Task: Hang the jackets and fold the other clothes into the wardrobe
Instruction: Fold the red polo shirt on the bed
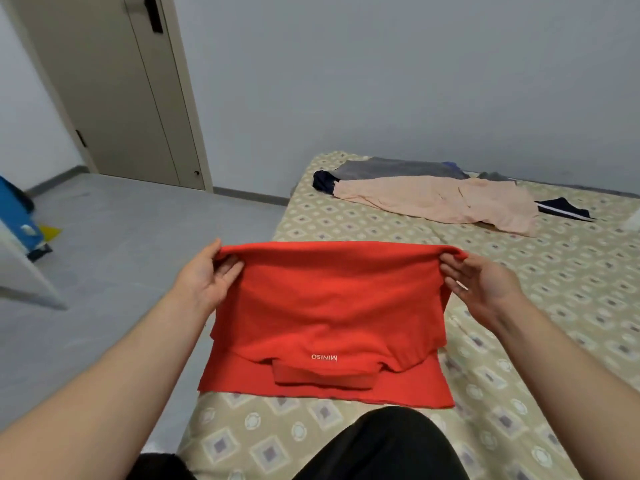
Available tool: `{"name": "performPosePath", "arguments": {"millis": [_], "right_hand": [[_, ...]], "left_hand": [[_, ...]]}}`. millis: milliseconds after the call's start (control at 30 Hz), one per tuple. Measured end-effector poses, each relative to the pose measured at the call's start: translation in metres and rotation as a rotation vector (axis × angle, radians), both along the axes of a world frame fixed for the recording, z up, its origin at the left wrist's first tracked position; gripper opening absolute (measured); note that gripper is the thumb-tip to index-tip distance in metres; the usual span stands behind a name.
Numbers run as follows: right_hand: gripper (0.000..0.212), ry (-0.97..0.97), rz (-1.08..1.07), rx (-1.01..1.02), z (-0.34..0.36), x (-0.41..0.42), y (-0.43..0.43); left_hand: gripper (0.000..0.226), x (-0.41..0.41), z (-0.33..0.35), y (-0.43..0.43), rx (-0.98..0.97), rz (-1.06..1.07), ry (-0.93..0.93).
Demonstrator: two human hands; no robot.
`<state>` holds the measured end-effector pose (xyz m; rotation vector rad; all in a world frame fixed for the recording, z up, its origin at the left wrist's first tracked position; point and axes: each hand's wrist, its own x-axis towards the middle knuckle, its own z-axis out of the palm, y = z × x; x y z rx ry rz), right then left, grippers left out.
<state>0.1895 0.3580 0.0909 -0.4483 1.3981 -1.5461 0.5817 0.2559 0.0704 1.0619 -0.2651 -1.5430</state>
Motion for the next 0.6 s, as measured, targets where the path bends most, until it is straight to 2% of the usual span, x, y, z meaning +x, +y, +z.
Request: {"name": "performPosePath", "arguments": {"millis": [100,267,367,433,600], "right_hand": [[0.037,0.079,0.001,0.109,-0.026,-0.005,-0.039],[0.037,0.224,0.07,0.207,-0.056,-0.018,-0.105],[0.052,0.271,0.104,0.239,-0.078,-0.023,-0.126],[0.062,0.32,0.123,0.291,-0.096,-0.022,-0.124],[0.033,0.735,0.18,0.433,-0.146,-0.011,-0.08]], "left_hand": [[0.014,-0.006,-0.031,-0.034,0.083,-0.024,-0.065],[0.015,-0.019,-0.063,-0.095,0.109,-0.049,-0.141],[0.013,-0.02,-0.087,-0.107,0.088,-0.097,-0.252],[0.008,-0.018,-0.108,-0.097,0.062,-0.162,-0.437],[0.004,-0.015,-0.152,-0.027,-0.235,-0.327,-1.228]]}}
